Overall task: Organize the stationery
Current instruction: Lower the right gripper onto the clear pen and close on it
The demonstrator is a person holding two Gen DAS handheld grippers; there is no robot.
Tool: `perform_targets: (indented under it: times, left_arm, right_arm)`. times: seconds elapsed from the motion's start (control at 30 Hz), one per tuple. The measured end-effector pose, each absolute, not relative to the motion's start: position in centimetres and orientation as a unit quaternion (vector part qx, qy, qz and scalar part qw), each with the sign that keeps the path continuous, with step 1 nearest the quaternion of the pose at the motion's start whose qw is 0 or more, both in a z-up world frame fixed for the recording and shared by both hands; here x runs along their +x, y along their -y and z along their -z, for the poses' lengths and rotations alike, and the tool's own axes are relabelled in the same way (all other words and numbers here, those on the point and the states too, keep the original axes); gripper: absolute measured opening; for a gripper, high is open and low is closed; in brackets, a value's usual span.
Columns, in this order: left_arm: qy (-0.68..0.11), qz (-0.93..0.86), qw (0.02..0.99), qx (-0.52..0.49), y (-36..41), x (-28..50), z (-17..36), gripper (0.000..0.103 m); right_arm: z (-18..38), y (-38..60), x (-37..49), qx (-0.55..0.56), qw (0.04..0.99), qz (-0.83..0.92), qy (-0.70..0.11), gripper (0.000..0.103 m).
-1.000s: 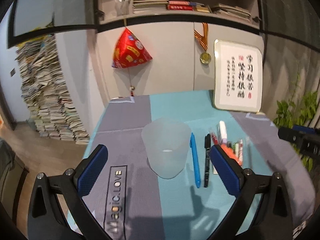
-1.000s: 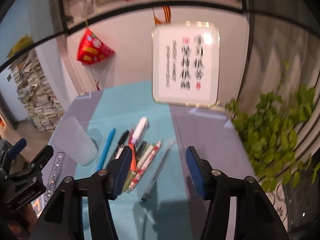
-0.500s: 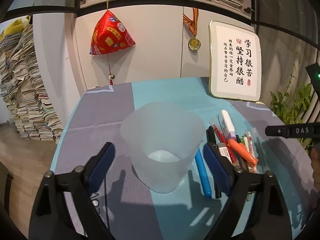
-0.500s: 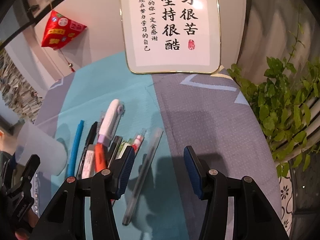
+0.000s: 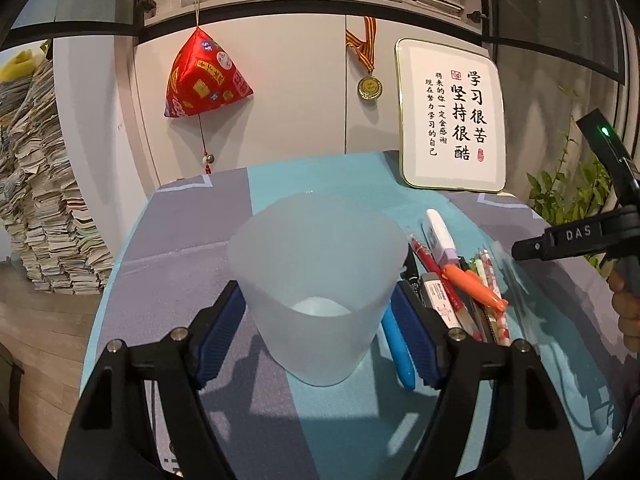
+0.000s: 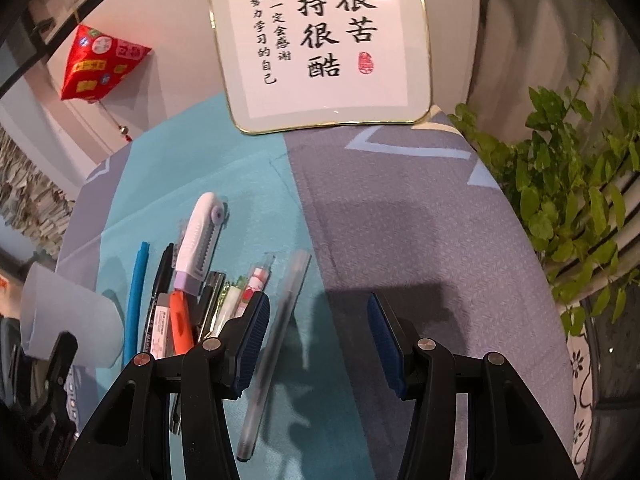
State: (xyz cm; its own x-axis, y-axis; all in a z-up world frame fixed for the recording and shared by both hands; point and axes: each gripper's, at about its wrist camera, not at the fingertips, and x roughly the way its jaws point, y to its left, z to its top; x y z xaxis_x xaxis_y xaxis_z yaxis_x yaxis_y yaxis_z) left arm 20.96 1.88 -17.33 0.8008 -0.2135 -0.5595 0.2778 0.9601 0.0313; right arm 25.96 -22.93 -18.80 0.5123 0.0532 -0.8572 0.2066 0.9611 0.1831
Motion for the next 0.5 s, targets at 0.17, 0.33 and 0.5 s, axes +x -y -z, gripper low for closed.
perform_targets:
  times: [0.17, 0.33, 0.5]
  left_arm:
    - [-0.280, 0.129, 0.949, 0.072, -1.4, 20.5, 17.4, 0.074]
    - [-0.280, 0.128, 0.949, 0.070, -1.5, 20.4, 17.4, 0.074]
    - [-0.279, 0.111, 0.951, 0.075, -1.9, 20.2, 17.4, 0.074]
  right_arm:
    - [19.3, 22.6, 26.5, 0.133, 0.851, 0.058, -0.505, 0.053]
    - [20.2, 22.3, 27.5, 0.140, 0.838, 0.064, -0.523, 0.053]
    - [20.4, 21.9, 28.4, 0.121, 0.842, 0.088, -0.518, 0.053]
